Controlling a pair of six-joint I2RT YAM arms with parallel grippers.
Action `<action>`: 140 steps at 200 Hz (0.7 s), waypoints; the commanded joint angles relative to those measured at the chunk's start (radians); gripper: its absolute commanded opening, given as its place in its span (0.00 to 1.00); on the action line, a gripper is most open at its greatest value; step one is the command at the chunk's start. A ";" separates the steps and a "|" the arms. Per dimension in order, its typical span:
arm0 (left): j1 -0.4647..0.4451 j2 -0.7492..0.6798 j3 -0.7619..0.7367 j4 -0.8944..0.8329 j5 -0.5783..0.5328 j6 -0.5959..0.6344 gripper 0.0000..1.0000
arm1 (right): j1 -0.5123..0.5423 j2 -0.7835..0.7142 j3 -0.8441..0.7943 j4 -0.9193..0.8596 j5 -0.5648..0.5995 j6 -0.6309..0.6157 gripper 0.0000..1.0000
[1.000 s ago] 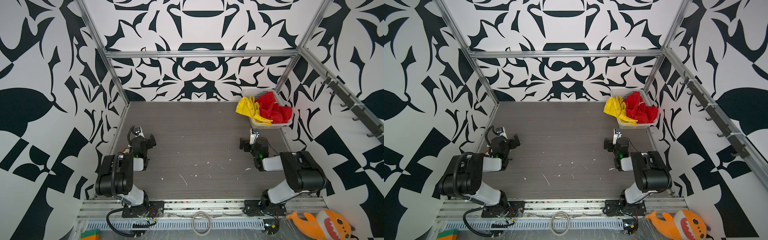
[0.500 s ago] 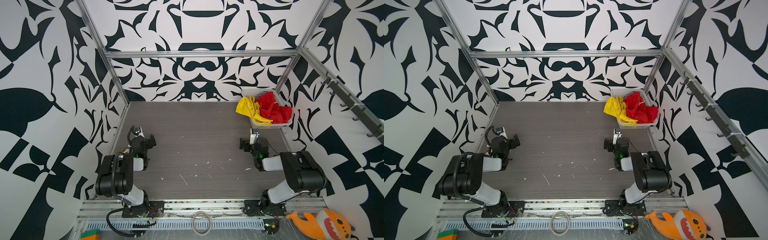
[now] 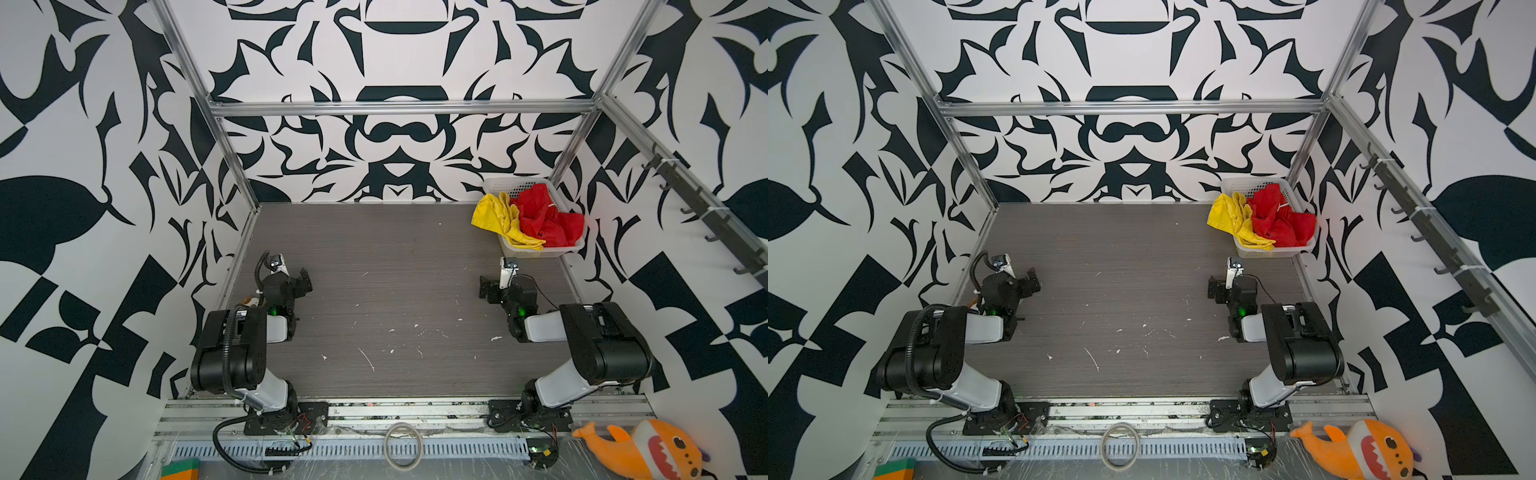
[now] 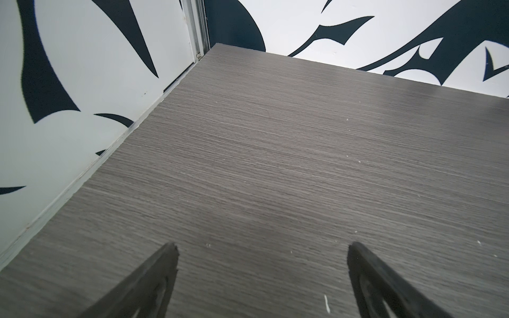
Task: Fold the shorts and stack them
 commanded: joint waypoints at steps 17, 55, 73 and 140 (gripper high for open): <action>-0.001 -0.046 -0.012 0.042 0.020 0.004 0.99 | -0.002 -0.077 0.008 0.027 0.001 -0.004 1.00; -0.024 -0.384 0.115 -0.451 0.064 -0.055 0.96 | -0.002 -0.425 0.215 -0.730 -0.053 0.095 1.00; -0.036 -0.471 0.221 -0.660 0.135 -0.177 0.92 | -0.002 -0.525 0.340 -1.061 -0.061 0.185 1.00; -0.218 -0.317 0.593 -1.077 0.298 -0.302 0.86 | -0.044 -0.315 0.872 -1.524 0.136 0.151 1.00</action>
